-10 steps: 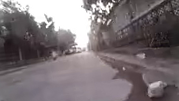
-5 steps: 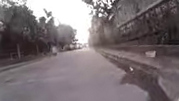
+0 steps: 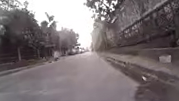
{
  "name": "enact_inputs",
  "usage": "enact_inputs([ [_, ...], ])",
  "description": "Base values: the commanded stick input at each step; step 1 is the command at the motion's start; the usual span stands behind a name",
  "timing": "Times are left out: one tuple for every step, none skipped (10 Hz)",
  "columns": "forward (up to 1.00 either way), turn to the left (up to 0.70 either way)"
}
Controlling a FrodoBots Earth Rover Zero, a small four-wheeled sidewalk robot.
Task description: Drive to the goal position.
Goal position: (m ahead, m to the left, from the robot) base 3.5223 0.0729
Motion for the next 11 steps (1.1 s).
enact_inputs([
  [1.00,0.00],
  [1.00,0.00],
  [1.00,0.00],
  [1.00,0.00],
  [1.00,0.00],
  [1.00,0.00],
  [1.00,0.00],
  [1.00,0.00],
  [1.00,0.00],
  [1.00,0.00],
  [1.00,0.00],
])
